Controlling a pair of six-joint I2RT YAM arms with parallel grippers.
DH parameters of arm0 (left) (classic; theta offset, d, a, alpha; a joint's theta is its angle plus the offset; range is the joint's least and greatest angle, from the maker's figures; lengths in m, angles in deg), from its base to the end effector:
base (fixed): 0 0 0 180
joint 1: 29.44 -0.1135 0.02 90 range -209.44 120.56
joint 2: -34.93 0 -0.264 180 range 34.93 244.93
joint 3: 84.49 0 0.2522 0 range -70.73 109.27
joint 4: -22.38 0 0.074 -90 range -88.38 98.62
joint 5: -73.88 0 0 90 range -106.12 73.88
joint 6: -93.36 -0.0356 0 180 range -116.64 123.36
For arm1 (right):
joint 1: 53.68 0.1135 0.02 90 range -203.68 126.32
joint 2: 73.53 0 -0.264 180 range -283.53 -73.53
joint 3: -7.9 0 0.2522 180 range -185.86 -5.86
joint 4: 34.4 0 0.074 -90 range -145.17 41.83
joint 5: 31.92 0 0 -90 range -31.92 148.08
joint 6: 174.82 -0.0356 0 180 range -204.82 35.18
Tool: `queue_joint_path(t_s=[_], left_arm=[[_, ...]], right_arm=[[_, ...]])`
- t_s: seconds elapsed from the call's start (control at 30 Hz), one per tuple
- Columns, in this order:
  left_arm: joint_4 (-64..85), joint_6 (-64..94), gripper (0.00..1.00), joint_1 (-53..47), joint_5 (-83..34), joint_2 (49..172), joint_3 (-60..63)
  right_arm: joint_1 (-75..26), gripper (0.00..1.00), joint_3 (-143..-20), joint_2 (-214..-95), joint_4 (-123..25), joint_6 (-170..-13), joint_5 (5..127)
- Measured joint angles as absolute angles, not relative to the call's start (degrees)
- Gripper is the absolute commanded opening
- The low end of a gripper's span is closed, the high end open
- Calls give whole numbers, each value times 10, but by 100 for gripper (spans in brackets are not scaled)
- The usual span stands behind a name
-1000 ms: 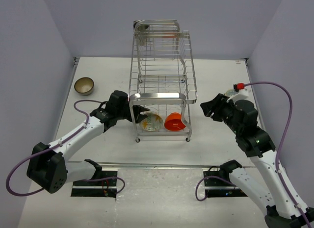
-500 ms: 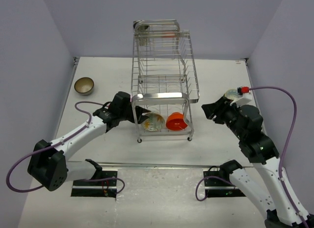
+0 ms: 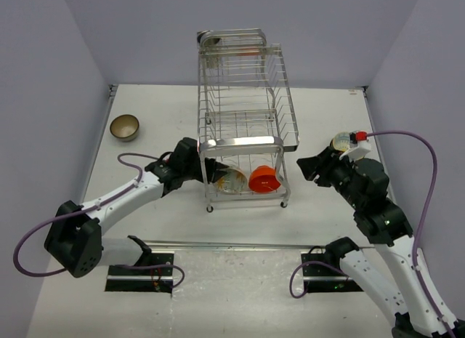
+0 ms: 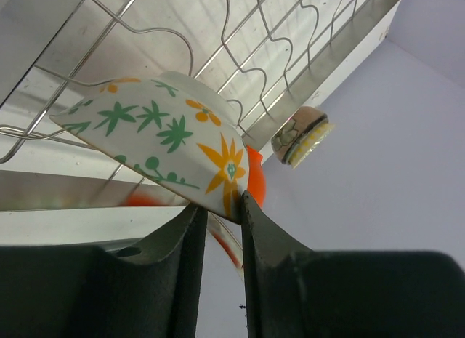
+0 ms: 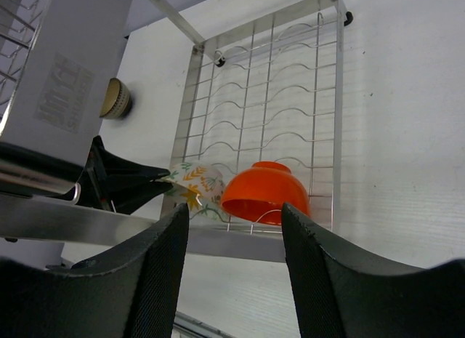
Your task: Unload the bowls from the dish rack
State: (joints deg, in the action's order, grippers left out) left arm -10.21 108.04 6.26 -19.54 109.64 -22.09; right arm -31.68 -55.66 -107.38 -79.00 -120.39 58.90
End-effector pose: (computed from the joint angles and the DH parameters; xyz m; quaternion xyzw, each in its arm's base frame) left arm 0.2216 -0.1618 0.2371 -0.5133 0.7674 -0.3700 0.1040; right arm 0.1164 0.0476 0.3574 0.0893 0.7877 0.2985 0.5315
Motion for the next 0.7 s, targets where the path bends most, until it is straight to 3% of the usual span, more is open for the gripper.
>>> queue_joint_path(t_s=[0.07,0.17,0.7], left_arm=[[-92,1084,22,59,-197,1092,-229],[-82,1090,0,48,-211,1082,-240],[-11,1086,0,29,-245,1056,-285]], right_arm=[[-317,54,-552,-1074,-790,-1204,590],[-317,54,-551,-1073,-794,-1204,590],[-317,55,-551,-1059,-803,-1198,589]])
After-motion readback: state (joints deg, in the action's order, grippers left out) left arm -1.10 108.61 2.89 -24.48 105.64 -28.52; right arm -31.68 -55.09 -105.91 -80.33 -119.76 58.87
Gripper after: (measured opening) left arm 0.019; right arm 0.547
